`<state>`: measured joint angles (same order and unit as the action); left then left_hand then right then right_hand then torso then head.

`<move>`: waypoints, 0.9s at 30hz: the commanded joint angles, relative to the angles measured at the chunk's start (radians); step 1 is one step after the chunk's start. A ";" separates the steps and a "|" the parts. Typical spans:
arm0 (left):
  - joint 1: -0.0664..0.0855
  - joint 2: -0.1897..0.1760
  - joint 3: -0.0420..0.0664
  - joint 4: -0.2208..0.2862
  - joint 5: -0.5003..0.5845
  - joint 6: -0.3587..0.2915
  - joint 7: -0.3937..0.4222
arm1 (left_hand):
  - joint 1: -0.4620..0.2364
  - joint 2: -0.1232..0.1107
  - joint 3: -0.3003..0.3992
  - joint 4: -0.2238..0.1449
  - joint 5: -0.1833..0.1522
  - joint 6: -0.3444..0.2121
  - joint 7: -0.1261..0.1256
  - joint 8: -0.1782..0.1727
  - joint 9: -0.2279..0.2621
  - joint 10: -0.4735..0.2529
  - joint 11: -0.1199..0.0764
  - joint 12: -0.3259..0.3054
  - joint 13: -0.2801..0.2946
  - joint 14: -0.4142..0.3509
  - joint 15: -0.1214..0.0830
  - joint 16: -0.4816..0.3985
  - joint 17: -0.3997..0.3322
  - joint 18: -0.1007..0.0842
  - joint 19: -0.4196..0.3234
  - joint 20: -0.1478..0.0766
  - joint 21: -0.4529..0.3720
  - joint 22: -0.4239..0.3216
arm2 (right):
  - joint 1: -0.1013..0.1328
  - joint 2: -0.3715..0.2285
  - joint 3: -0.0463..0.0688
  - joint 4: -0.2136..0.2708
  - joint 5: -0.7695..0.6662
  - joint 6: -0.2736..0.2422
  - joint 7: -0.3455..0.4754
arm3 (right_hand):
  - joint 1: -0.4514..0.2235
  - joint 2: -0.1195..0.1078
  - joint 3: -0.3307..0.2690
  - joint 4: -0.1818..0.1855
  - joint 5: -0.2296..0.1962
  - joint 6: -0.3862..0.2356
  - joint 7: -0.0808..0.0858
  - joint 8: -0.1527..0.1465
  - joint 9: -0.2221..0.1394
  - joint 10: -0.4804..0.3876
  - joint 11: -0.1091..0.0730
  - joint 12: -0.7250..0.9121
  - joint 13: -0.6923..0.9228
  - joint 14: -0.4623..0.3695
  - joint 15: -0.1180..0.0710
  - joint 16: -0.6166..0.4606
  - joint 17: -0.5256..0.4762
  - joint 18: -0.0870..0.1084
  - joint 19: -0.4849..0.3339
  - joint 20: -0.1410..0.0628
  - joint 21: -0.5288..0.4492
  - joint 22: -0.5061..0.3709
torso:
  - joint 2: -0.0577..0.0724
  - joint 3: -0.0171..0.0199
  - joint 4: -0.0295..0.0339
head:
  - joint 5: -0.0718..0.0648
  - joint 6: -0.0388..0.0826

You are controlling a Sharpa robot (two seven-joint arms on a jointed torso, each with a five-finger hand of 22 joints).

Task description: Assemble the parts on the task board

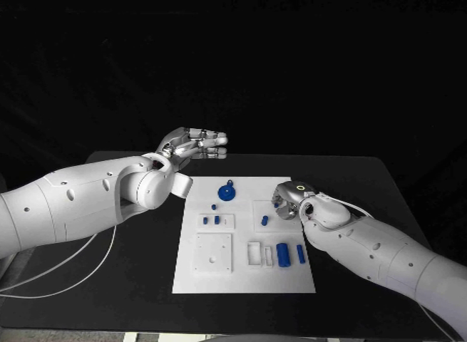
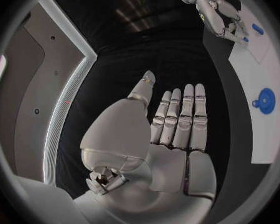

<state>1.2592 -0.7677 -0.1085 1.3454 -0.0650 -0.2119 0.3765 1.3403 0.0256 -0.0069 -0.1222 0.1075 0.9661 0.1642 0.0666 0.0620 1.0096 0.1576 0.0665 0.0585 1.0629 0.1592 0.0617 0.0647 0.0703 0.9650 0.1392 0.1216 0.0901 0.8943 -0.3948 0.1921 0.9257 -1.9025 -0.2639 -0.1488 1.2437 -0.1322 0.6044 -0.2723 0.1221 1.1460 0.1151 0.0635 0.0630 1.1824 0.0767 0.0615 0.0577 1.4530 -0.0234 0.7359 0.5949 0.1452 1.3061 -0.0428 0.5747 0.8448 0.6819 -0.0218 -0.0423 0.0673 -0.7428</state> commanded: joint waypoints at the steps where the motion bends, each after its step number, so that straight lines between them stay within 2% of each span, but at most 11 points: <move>1: 0.002 0.004 0.001 0.000 0.006 0.012 0.011 | 0.000 0.003 0.001 -0.003 0.001 0.005 -0.003 -0.001 0.000 -0.003 0.007 0.000 0.000 -0.009 -0.001 0.000 -0.001 0.011 0.003 0.004 0.006 -0.003 | -0.002 0.005 -0.004 -0.007 -0.012 0.011 0.015 | -0.002 0.011 0.028 -0.001 -0.019 0.019 -0.003 -0.002 0.002 0.021 -0.005 -0.003 0.000 -0.004 -0.007 0.006 0.003 0.003 0.004 -0.008 0.000 0.016 | 0.001 -0.0002 -0.0006 | -0.001 -0.002; 7: 0.002 0.006 0.001 -0.001 0.006 0.015 0.009 | 0.000 0.003 0.001 -0.003 0.001 0.005 -0.003 -0.001 0.000 -0.003 0.007 0.000 0.000 -0.009 -0.001 0.000 -0.001 0.011 0.003 0.004 0.006 -0.003 | -0.003 0.015 -0.009 -0.022 -0.002 0.013 0.024 | -0.009 0.015 0.042 0.006 -0.021 0.031 -0.007 -0.001 0.003 0.035 -0.010 -0.003 0.001 -0.005 -0.012 0.011 0.010 -0.004 0.005 -0.013 -0.007 0.050 | 0.001 -0.0010 -0.0003 | -0.001 -0.003; 17: 0.002 0.009 0.001 -0.002 0.002 0.022 0.006 | 0.007 0.003 0.003 -0.010 0.006 0.005 -0.003 -0.001 0.000 -0.004 0.007 0.000 0.000 -0.010 -0.001 0.000 -0.001 0.011 0.002 0.005 0.011 -0.008 | -0.003 0.021 -0.013 -0.026 0.011 -0.001 0.023 | -0.018 0.036 0.014 0.019 -0.025 0.062 -0.017 0.001 0.004 0.070 -0.022 -0.002 0.001 -0.005 -0.022 0.020 0.019 -0.019 0.024 -0.023 -0.045 0.076 | 0.000 -0.0015 -0.0006 | -0.002 -0.005; 19: 0.002 0.010 0.001 -0.001 0.002 0.028 0.005 | 0.013 0.004 0.009 -0.019 0.016 -0.008 -0.001 -0.002 0.000 -0.007 0.008 0.000 0.000 -0.013 0.000 0.000 -0.001 0.012 0.002 0.005 0.013 -0.009 | -0.003 0.022 -0.013 -0.028 0.012 -0.004 0.019 | -0.017 0.040 0.014 0.021 -0.018 0.076 -0.020 0.002 0.006 0.086 -0.027 -0.002 0.002 -0.004 -0.026 0.021 0.020 -0.020 0.027 -0.026 -0.047 0.079 | 0.000 -0.0017 -0.0009 | -0.002 -0.006; 27: 0.002 0.011 0.001 0.002 -0.003 0.037 0.009 | 0.009 0.005 0.015 -0.029 0.017 -0.004 -0.002 -0.001 0.000 -0.010 0.008 0.001 0.000 -0.016 0.000 0.000 -0.001 0.014 0.000 0.006 0.017 -0.012 | -0.003 0.031 -0.017 -0.047 0.010 -0.010 0.006 | -0.014 0.046 0.020 0.011 0.000 0.104 -0.027 0.001 0.008 0.119 -0.037 -0.002 0.002 -0.005 -0.034 0.025 0.024 -0.027 0.032 -0.036 -0.056 0.103 | 0.001 -0.0019 0.0005 | -0.002 -0.007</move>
<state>1.2593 -0.7595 -0.1085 1.3439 -0.0659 -0.1981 0.3742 1.3456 0.0308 0.0075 -0.1476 0.1195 0.9644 0.1659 0.0666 0.0618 1.0024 0.1649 0.0665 0.0586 1.0555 0.1594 0.0617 0.0648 0.0700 0.9650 0.1391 0.1364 0.0791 0.9000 -0.3672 0.1809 0.8827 -1.8945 -0.2977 -0.1428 1.2283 -0.0986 0.6252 -0.2567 0.1162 1.2457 0.0880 0.0605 0.0702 1.2943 0.0389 0.0574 0.0598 1.4452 -0.0503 0.7551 0.6179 0.1223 1.3367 -0.0727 0.5218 0.9491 0.6823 -0.0236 -0.0426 0.0651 -0.7498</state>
